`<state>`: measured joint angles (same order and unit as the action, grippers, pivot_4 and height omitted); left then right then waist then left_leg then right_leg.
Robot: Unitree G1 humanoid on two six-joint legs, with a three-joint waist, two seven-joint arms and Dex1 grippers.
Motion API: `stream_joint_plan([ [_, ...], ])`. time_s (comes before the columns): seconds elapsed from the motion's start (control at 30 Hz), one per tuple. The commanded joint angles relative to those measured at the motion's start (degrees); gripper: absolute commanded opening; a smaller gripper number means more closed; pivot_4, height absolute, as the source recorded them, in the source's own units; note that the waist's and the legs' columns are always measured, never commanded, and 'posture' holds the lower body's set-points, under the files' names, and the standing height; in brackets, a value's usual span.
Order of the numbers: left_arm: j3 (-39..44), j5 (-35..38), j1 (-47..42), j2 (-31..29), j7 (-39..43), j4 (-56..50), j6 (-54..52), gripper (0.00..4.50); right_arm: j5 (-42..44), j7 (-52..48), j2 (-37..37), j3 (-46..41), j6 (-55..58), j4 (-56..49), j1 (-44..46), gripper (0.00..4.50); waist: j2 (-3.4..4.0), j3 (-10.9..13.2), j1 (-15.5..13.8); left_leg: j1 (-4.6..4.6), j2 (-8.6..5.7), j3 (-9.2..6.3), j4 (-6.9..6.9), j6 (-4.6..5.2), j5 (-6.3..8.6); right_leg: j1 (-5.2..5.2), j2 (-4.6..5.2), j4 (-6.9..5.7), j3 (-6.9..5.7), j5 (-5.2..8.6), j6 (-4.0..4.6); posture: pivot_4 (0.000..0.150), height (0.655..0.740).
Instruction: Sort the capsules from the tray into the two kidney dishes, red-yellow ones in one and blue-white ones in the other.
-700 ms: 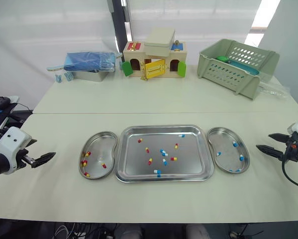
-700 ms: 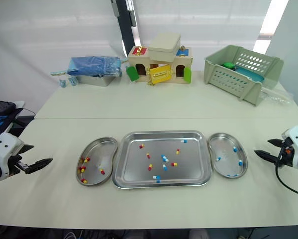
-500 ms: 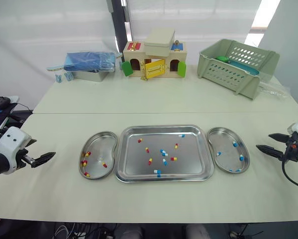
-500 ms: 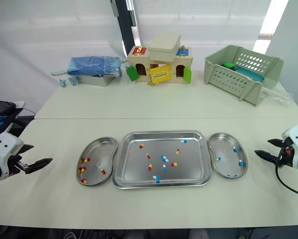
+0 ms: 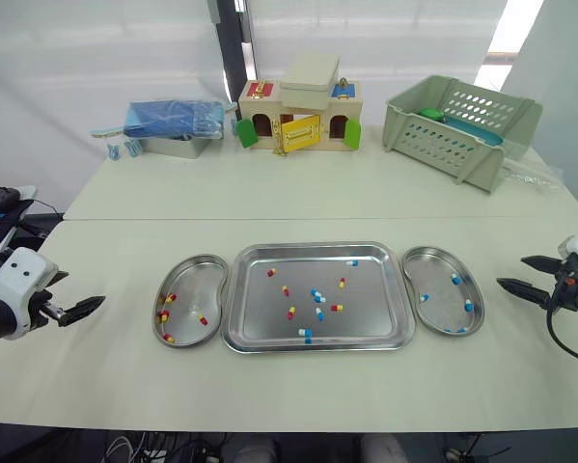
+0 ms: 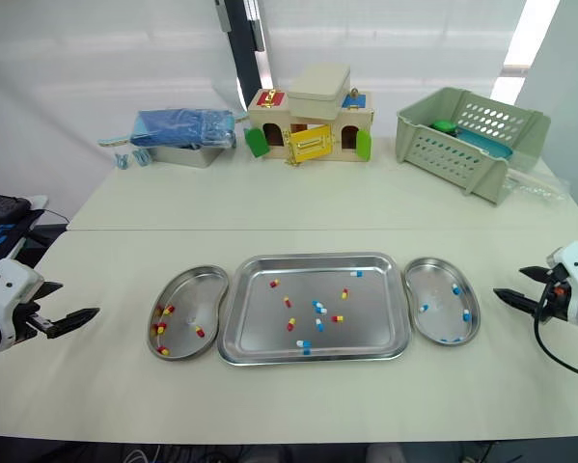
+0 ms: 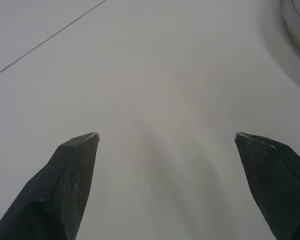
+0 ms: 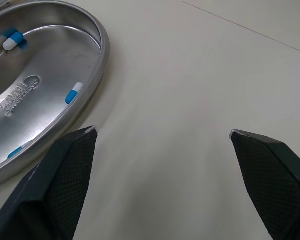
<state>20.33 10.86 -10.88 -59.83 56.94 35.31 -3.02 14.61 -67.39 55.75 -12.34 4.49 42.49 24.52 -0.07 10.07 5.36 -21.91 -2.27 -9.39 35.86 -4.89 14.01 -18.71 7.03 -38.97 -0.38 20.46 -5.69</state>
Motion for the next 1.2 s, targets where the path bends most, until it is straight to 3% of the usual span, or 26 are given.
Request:
stream_joint_plan([
  [0.03,0.4,-0.1,-0.6,-1.5,0.2,0.5,1.2,4.5,0.4,0.1,1.2,-1.6,-0.7,-0.7,0.5,4.49,0.0,0.0,0.0,0.0,0.0,0.0,0.0,0.0,0.0,0.0,0.0,0.0,0.0,0.0,0.0,0.15,0.74],
  [0.87,0.0,-0.6,-1.7,-1.6,1.3,0.3,1.8,4.5,2.0,-1.2,1.6,-3.3,-1.0,-2.0,-2.5,4.49,0.0,0.0,0.0,0.0,0.0,0.01,0.0,-0.02,-0.01,-0.01,0.0,-0.01,0.0,0.0,0.0,0.15,0.74],
  [1.0,0.7,0.7,-0.5,-1.7,2.6,-2.5,-0.7,4.5,6.2,-6.7,3.0,-6.2,3.3,-8.4,-9.2,4.49,0.0,0.0,-0.3,-0.03,0.0,0.01,0.0,-0.01,0.0,-0.01,0.0,0.01,0.0,0.0,0.0,0.15,0.74],
  [1.2,1.2,2.1,3.6,-2.2,5.3,-7.5,-5.6,4.5,14.4,-9.0,-0.3,-14.3,6.3,-30.1,-26.2,4.49,-0.01,0.0,-0.4,-0.07,0.03,0.01,-0.01,0.18,0.1,-0.05,-0.01,0.0,0.0,0.0,0.0,0.15,0.74],
])
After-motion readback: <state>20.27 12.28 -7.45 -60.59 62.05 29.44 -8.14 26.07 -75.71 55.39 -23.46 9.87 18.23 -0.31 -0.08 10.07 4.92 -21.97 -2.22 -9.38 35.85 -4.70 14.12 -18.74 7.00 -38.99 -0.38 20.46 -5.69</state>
